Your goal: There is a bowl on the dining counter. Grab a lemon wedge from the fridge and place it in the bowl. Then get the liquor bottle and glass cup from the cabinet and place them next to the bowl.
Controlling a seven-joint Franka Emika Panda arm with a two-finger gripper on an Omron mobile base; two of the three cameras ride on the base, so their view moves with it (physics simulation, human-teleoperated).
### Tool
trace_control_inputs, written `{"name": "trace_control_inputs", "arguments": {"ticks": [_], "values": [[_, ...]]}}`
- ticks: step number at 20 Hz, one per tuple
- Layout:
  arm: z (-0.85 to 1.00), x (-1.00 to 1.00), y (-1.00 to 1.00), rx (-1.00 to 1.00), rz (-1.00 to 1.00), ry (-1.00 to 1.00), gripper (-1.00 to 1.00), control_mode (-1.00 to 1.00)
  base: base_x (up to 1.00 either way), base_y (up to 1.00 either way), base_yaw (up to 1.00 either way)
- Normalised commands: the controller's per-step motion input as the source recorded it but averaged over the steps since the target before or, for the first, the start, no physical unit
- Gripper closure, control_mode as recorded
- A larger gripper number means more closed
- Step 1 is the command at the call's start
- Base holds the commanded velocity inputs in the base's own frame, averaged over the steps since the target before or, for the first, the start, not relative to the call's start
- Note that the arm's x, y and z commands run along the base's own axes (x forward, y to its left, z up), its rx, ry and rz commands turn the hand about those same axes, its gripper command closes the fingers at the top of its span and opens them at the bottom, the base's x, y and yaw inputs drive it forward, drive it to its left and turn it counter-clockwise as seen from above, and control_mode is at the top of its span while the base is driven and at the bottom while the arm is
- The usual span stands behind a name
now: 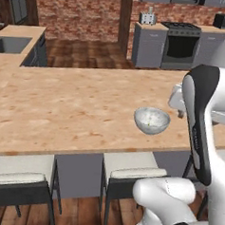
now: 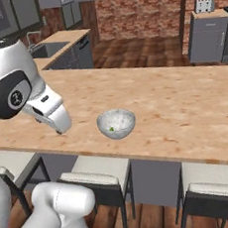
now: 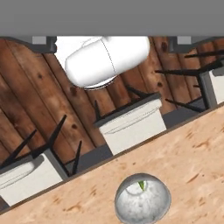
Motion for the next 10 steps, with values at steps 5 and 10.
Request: {"name": "trace_control_inputs", "arguments": {"ticks": [5, 10], "values": [[-0.05, -0.48, 0.25, -0.04, 0.02, -0.15, -1.0, -1.0, 0.0, 0.0, 0.0], [-0.06, -0.08, 0.11, -0.02, 0.02, 0.0, -1.0, -1.0, 0.0, 0.0, 0.0]]}}
